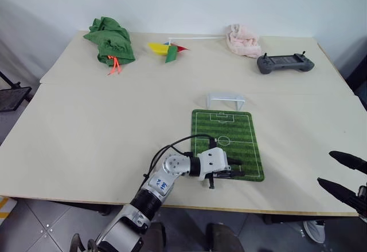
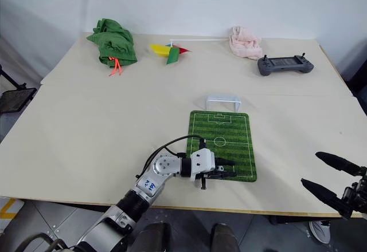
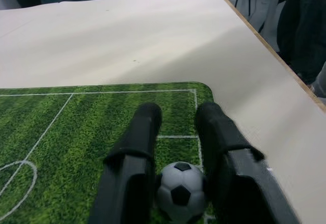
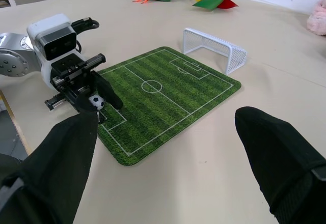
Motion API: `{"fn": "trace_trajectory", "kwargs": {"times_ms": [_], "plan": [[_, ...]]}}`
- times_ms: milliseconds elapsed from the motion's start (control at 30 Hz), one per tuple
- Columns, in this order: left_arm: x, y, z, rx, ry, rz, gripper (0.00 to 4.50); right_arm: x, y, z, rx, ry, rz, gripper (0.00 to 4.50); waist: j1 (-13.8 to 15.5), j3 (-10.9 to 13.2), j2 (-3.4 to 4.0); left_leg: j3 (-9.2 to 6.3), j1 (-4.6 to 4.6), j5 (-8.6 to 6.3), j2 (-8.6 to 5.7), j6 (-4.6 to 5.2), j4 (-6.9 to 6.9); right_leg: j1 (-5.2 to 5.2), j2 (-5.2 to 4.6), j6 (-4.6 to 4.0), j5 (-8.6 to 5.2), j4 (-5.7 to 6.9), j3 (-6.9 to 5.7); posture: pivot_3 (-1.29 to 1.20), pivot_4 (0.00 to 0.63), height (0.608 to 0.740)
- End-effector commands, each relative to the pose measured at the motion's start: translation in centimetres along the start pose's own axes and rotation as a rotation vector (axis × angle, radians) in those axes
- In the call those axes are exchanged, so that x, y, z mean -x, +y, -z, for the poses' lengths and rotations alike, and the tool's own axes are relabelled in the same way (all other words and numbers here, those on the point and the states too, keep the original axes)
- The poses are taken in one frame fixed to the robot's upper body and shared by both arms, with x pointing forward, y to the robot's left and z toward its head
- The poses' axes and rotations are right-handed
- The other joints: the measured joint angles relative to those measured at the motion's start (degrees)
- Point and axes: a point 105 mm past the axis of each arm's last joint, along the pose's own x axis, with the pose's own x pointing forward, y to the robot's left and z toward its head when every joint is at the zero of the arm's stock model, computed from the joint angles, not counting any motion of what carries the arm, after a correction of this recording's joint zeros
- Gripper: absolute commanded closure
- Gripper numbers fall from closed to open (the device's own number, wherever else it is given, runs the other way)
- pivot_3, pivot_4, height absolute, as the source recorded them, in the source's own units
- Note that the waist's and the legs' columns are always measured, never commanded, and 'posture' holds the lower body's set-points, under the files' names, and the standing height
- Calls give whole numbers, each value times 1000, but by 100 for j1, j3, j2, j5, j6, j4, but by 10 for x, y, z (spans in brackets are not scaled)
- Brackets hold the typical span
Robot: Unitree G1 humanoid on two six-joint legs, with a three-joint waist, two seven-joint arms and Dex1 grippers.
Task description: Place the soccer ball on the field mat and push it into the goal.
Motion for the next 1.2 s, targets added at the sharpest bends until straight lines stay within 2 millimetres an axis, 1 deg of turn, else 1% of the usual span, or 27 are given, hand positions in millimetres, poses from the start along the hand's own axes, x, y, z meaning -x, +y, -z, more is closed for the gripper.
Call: {"fn": "trace_trajectory", "kwargs": {"times_ms": [33, 67, 133, 233, 400, 433, 500, 600, 700, 767, 833, 900, 967, 1100, 1200], "plan": [[-6, -7, -5, -5, -20, 29, 1889, 0, -3, -10, 47, -1, 1, 0, -1, 0, 0, 0, 0, 0, 0, 0, 0, 0, 0, 0, 0, 0, 0, 0, 150, 740], [-6, -7, -5, -9, -19, 28, 1531, 0, -3, -10, 48, -2, 1, 0, 0, 0, 1, 0, 0, 0, 0, 0, 0, 0, 0, 0, 0, 0, 0, 0, 150, 740], [-5, -7, -5, -14, -19, 25, 986, 0, -4, -10, 50, -1, 2, 0, 1, -1, 1, 0, 0, 0, 0, 0, 0, 0, 0, 0, 0, 0, 0, 0, 150, 740], [-4, -3, -7, -19, -24, 9, 34, 0, -5, -10, 54, 2, 2, 0, 1, 0, 1, 0, 0, 0, 0, 0, 0, 0, 0, 1, 0, 0, 0, 0, 150, 740], [-2, 3, -11, -37, -38, -10, 34, -1, -6, -10, 57, 2, 2, 0, -1, -1, 1, 0, 0, 0, 0, 0, 0, 0, 0, 1, 1, 0, 0, 0, 150, 740], [-1, 5, -16, -48, -51, -13, 34, -1, -6, -10, 58, 3, 2, 0, 0, -1, 1, 0, 0, 0, 0, 0, 0, 0, 0, 1, 1, 0, 0, 0, 150, 740], [5, 12, -35, -86, -100, -10, 34, -1, -8, -10, 63, 6, 4, 0, -2, 0, 1, 0, 0, 0, 0, 0, 0, -1, 0, 1, 1, 0, 0, 0, 150, 740], [19, 14, -57, -117, -160, 18, 34, 0, -10, -12, 69, 5, 9, 0, -9, -1, 2, 0, -3, 0, 1, -1, -1, -3, 1, 1, 1, 2, 0, 0, 150, 740], [37, 12, -71, -109, -203, 51, 640, 1, -11, -13, 68, 2, 5, 0, -8, -7, 13, 0, -1, 1, 1, -2, -5, -2, 1, 2, 1, 2, 0, 0, 150, 740], [46, 9, -76, -90, -211, 82, 1250, 2, -9, -14, 68, -12, -9, 0, -11, -8, 15, 0, -1, 1, 1, -2, -4, -2, 1, 2, 1, 3, 0, 0, 150, 740], [53, 1, -78, -71, -207, 139, 1887, 3, -9, -16, 62, -25, -25, 0, -11, -10, 18, 0, 0, 1, 1, -2, -3, -2, 1, 3, 2, 5, 0, 0, 150, 740], [61, -9, -75, -43, -182, 205, 2511, 4, -7, -17, 60, -32, -47, 0, -14, -10, 18, 0, -1, 1, 1, -2, 1, -1, 1, 3, 2, 6, 0, 0, 150, 740], [69, -22, -68, -11, -141, 273, 3191, 4, -5, -21, 52, -57, -77, 0, -18, -11, 20, 0, 0, 1, 1, -1, 1, 1, 1, 3, 1, 6, 1, 0, 150, 740], [72, -37, -60, 14, -96, 351, 4430, 4, -1, -24, 39, -84, -108, 0, -18, -12, 21, 0, 2, 1, 2, -1, 0, 1, 1, 0, 0, 6, 1, 0, 150, 740], [67, -48, -53, 16, -72, 402, 4469, 6, 0, -21, 33, -76, -97, 0, -1, -11, 21, 0, 0, -1, 1, 2, 5, 4, 0, -2, -1, 3, 2, 0, 150, 740]]}}
